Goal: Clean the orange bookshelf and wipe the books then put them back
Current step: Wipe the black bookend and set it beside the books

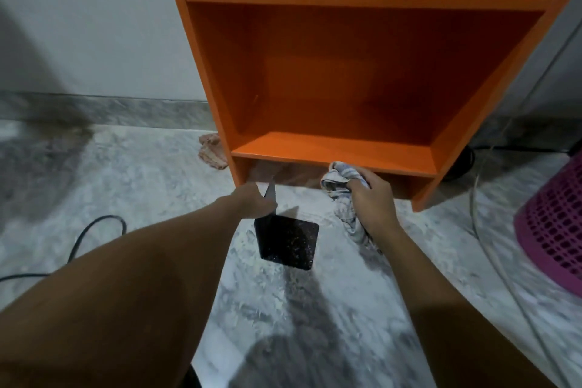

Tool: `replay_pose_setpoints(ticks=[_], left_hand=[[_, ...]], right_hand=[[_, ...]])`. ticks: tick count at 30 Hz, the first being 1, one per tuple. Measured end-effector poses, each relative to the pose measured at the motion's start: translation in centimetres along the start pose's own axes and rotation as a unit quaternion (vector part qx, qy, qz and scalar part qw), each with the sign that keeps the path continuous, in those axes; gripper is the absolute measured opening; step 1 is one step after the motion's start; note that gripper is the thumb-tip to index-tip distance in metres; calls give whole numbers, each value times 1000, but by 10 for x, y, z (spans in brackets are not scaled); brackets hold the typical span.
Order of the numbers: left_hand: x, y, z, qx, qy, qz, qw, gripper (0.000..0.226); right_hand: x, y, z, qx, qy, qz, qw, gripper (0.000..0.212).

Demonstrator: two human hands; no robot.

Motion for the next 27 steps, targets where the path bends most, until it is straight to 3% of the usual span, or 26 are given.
replay_pose_setpoints(ticks=[5,10,15,21,27], left_hand=[[-19,1,14,-8,-12,-14,1000,49],[-14,1,22,-38,-16,47,998,32],[19,13,54,-116,26,91,989,29],[55,51,94,-228,30,78,970,23],[93,99,117,-306,48,150,939,32]], right_hand=[[2,-2,16,0,-15,11,1000,24],[-14,5,14,39,21,-32,999,21],[-2,1,10,113,100,-20,988,35],[24,-9,12,143,148,16,978,36],[3,-10,-11,219,268,7,938,38]])
Point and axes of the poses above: each hand's wrist, its own y-axis away from the middle knuckle, its own x-axis out of the back of the hand, z = x × y, the point moved 9 cm from there along -y, towards the middle knuckle, and after that the axes turned 4 degrees about -y, right-handed, at the moved point
